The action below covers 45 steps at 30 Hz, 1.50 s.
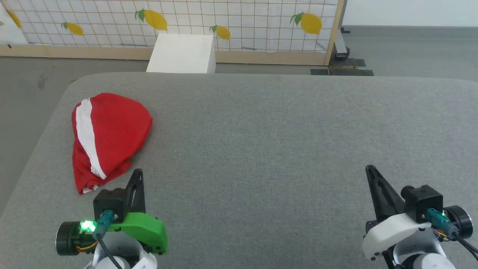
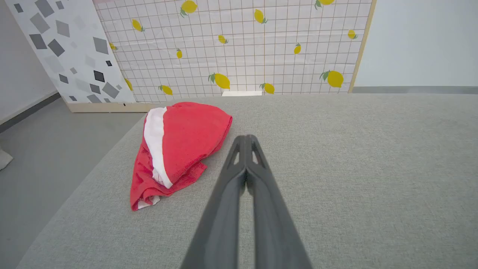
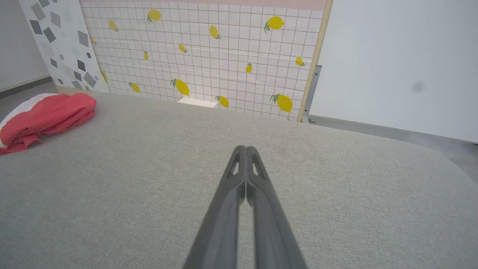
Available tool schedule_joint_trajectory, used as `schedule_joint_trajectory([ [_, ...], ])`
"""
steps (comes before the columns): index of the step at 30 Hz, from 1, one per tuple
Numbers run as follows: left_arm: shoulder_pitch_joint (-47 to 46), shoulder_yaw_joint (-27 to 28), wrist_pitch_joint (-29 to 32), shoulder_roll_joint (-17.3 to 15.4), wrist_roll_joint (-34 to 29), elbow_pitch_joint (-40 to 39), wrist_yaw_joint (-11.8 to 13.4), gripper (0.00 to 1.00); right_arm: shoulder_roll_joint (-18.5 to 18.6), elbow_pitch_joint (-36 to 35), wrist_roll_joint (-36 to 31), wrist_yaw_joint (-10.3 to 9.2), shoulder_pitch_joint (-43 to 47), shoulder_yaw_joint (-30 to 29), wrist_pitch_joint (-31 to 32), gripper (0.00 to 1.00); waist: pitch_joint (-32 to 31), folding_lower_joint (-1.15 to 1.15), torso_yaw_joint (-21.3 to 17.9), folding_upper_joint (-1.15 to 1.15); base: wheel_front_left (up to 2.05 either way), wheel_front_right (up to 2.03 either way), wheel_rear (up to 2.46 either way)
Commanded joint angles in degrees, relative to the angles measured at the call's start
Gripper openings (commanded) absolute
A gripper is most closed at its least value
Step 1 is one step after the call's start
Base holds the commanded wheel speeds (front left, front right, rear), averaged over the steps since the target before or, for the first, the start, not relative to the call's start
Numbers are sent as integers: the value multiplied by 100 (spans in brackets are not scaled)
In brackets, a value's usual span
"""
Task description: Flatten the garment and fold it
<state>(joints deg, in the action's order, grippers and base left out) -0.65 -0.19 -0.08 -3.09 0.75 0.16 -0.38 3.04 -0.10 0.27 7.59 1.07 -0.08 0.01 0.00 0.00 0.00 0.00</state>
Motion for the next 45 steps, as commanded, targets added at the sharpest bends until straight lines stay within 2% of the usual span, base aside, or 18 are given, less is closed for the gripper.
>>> schedule_joint_trajectory([
  [1,65,19,8,22,-75,-16,38,0,-16,10,-27,-10,-107,8,-1,0,0,0,0,0,0,0,0],
  [26,65,19,8,22,-75,-16,38,0,-16,10,-27,-10,-107,8,-1,0,0,0,0,0,0,0,0],
  [27,0,-1,-1,0,1,0,0,100,0,0,0,0,0,-1,-1,100,0,0,0,0,0,0,0],
  [45,-104,-187,-172,2,164,178,71,100,1,17,-44,-1,-15,-53,-174,100,-11,0,0,0,0,0,0],
])
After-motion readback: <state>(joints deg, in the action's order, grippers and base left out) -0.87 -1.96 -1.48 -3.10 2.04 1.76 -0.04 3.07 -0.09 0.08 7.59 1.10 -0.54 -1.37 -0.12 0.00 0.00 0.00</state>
